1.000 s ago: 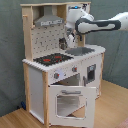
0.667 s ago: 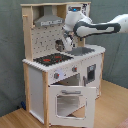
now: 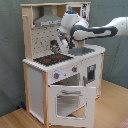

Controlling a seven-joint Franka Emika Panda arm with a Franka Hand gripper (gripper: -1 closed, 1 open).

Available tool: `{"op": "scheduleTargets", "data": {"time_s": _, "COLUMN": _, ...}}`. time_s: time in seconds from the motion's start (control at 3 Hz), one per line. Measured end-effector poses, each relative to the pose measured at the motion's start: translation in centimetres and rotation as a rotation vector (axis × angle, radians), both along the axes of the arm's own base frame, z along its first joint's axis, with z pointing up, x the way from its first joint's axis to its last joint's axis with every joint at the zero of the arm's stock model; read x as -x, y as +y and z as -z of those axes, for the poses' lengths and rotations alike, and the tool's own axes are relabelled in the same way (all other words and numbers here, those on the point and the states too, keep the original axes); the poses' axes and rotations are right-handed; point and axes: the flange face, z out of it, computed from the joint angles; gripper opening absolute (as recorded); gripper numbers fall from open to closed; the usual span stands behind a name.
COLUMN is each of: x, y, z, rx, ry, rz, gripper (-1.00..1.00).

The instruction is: Play with the kitchen

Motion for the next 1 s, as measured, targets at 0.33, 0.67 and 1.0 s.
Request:
{"op": "scheduleTargets", "data": {"time_s": 0.33, "x": -0.4, "y": 1.4, "z": 0.3, "rx": 0.003, "ry": -0.01, "rz": -0.025, "gripper": -1.0}}
{"op": "scheduleTargets", "data": {"time_s": 0.67, "x": -0.8, "y": 2.6, "z": 0.8, "rx": 0.006, "ry": -0.015, "rz": -0.048, "gripper": -1.0}}
{"op": "scheduleTargets", "data": {"time_s": 1.0, "x": -1.3, "y": 4.0, "z": 1.3, "rx": 0.007, "ry": -0.016, "rz": -0.078, "gripper": -1.0}}
